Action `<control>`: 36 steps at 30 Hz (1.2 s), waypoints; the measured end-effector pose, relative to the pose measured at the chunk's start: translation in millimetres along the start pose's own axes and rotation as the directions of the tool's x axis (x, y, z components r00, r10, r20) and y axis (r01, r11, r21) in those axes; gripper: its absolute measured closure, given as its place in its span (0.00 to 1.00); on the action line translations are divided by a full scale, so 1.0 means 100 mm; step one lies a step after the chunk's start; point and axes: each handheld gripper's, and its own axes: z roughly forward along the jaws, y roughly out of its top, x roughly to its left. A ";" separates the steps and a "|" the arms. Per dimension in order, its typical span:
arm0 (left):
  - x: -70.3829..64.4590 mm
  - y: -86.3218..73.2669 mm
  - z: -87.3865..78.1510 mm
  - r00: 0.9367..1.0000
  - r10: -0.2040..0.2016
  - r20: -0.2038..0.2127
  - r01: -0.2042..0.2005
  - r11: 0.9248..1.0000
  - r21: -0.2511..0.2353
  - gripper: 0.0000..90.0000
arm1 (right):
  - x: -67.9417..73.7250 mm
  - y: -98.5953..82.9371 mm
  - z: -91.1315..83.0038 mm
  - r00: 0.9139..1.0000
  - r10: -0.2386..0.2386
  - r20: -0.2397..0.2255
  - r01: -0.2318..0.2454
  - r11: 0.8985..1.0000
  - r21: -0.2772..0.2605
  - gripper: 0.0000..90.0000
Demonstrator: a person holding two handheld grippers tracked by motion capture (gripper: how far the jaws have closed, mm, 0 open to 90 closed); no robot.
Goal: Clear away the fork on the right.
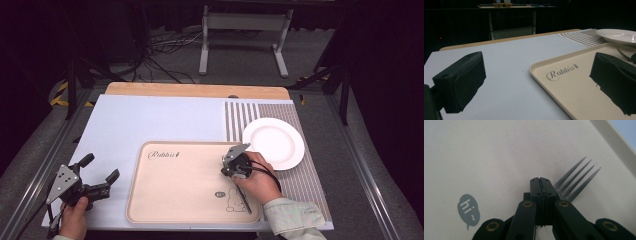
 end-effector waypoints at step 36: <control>-0.01 0.00 0.01 1.000 -0.005 0.003 0.005 1.000 -0.003 0.01 | -0.26 -0.21 -0.14 0.994 0.094 0.062 -0.095 0.995 0.005 1.00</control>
